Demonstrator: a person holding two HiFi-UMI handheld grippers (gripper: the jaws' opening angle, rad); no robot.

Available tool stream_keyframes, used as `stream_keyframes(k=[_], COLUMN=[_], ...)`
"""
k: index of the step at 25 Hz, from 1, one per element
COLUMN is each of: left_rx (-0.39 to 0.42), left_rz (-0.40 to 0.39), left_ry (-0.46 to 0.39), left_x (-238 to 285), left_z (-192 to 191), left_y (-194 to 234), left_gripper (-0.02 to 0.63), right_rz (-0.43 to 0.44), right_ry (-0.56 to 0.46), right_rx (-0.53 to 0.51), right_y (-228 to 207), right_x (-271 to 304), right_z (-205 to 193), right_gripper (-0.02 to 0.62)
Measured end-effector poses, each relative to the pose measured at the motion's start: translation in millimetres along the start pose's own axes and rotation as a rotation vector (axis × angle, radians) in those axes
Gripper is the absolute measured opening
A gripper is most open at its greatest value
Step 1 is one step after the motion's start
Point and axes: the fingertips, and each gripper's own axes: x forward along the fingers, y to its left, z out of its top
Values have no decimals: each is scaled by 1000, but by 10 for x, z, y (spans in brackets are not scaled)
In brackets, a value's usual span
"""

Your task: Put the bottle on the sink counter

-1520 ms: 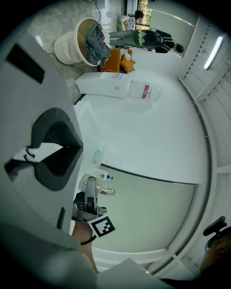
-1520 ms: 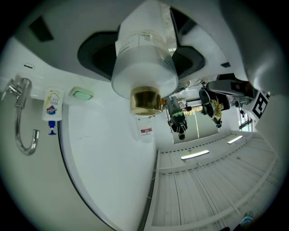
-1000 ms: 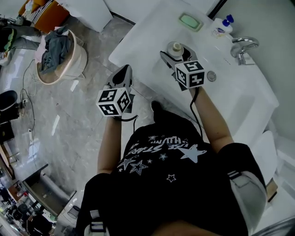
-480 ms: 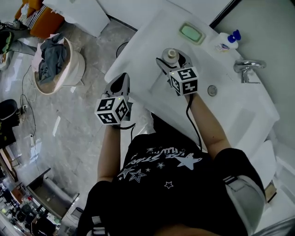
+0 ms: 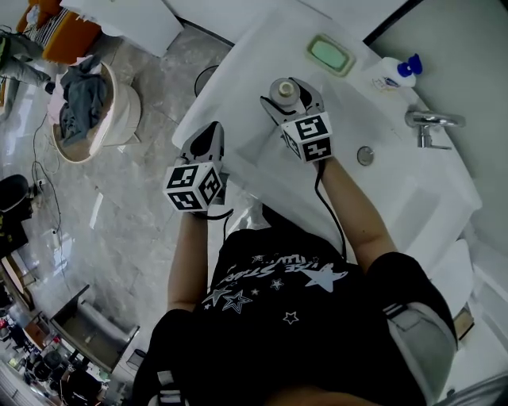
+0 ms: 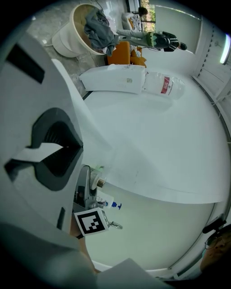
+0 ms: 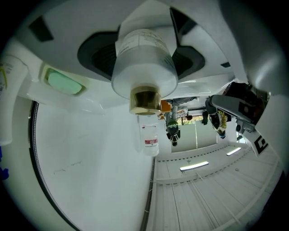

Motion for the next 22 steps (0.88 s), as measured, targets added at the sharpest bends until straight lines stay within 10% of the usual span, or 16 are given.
stream_keyframes(k=[22], left_rx=[-7], left_rz=[18], left_ry=[10], left_x=[9], left_z=[-77], left_y=[-7], left_gripper=[8], right_rz=[-24], right_ry=[-26], right_rx=[-57], right_y=[9], right_x=[110], right_z=[-87], right_gripper=[325])
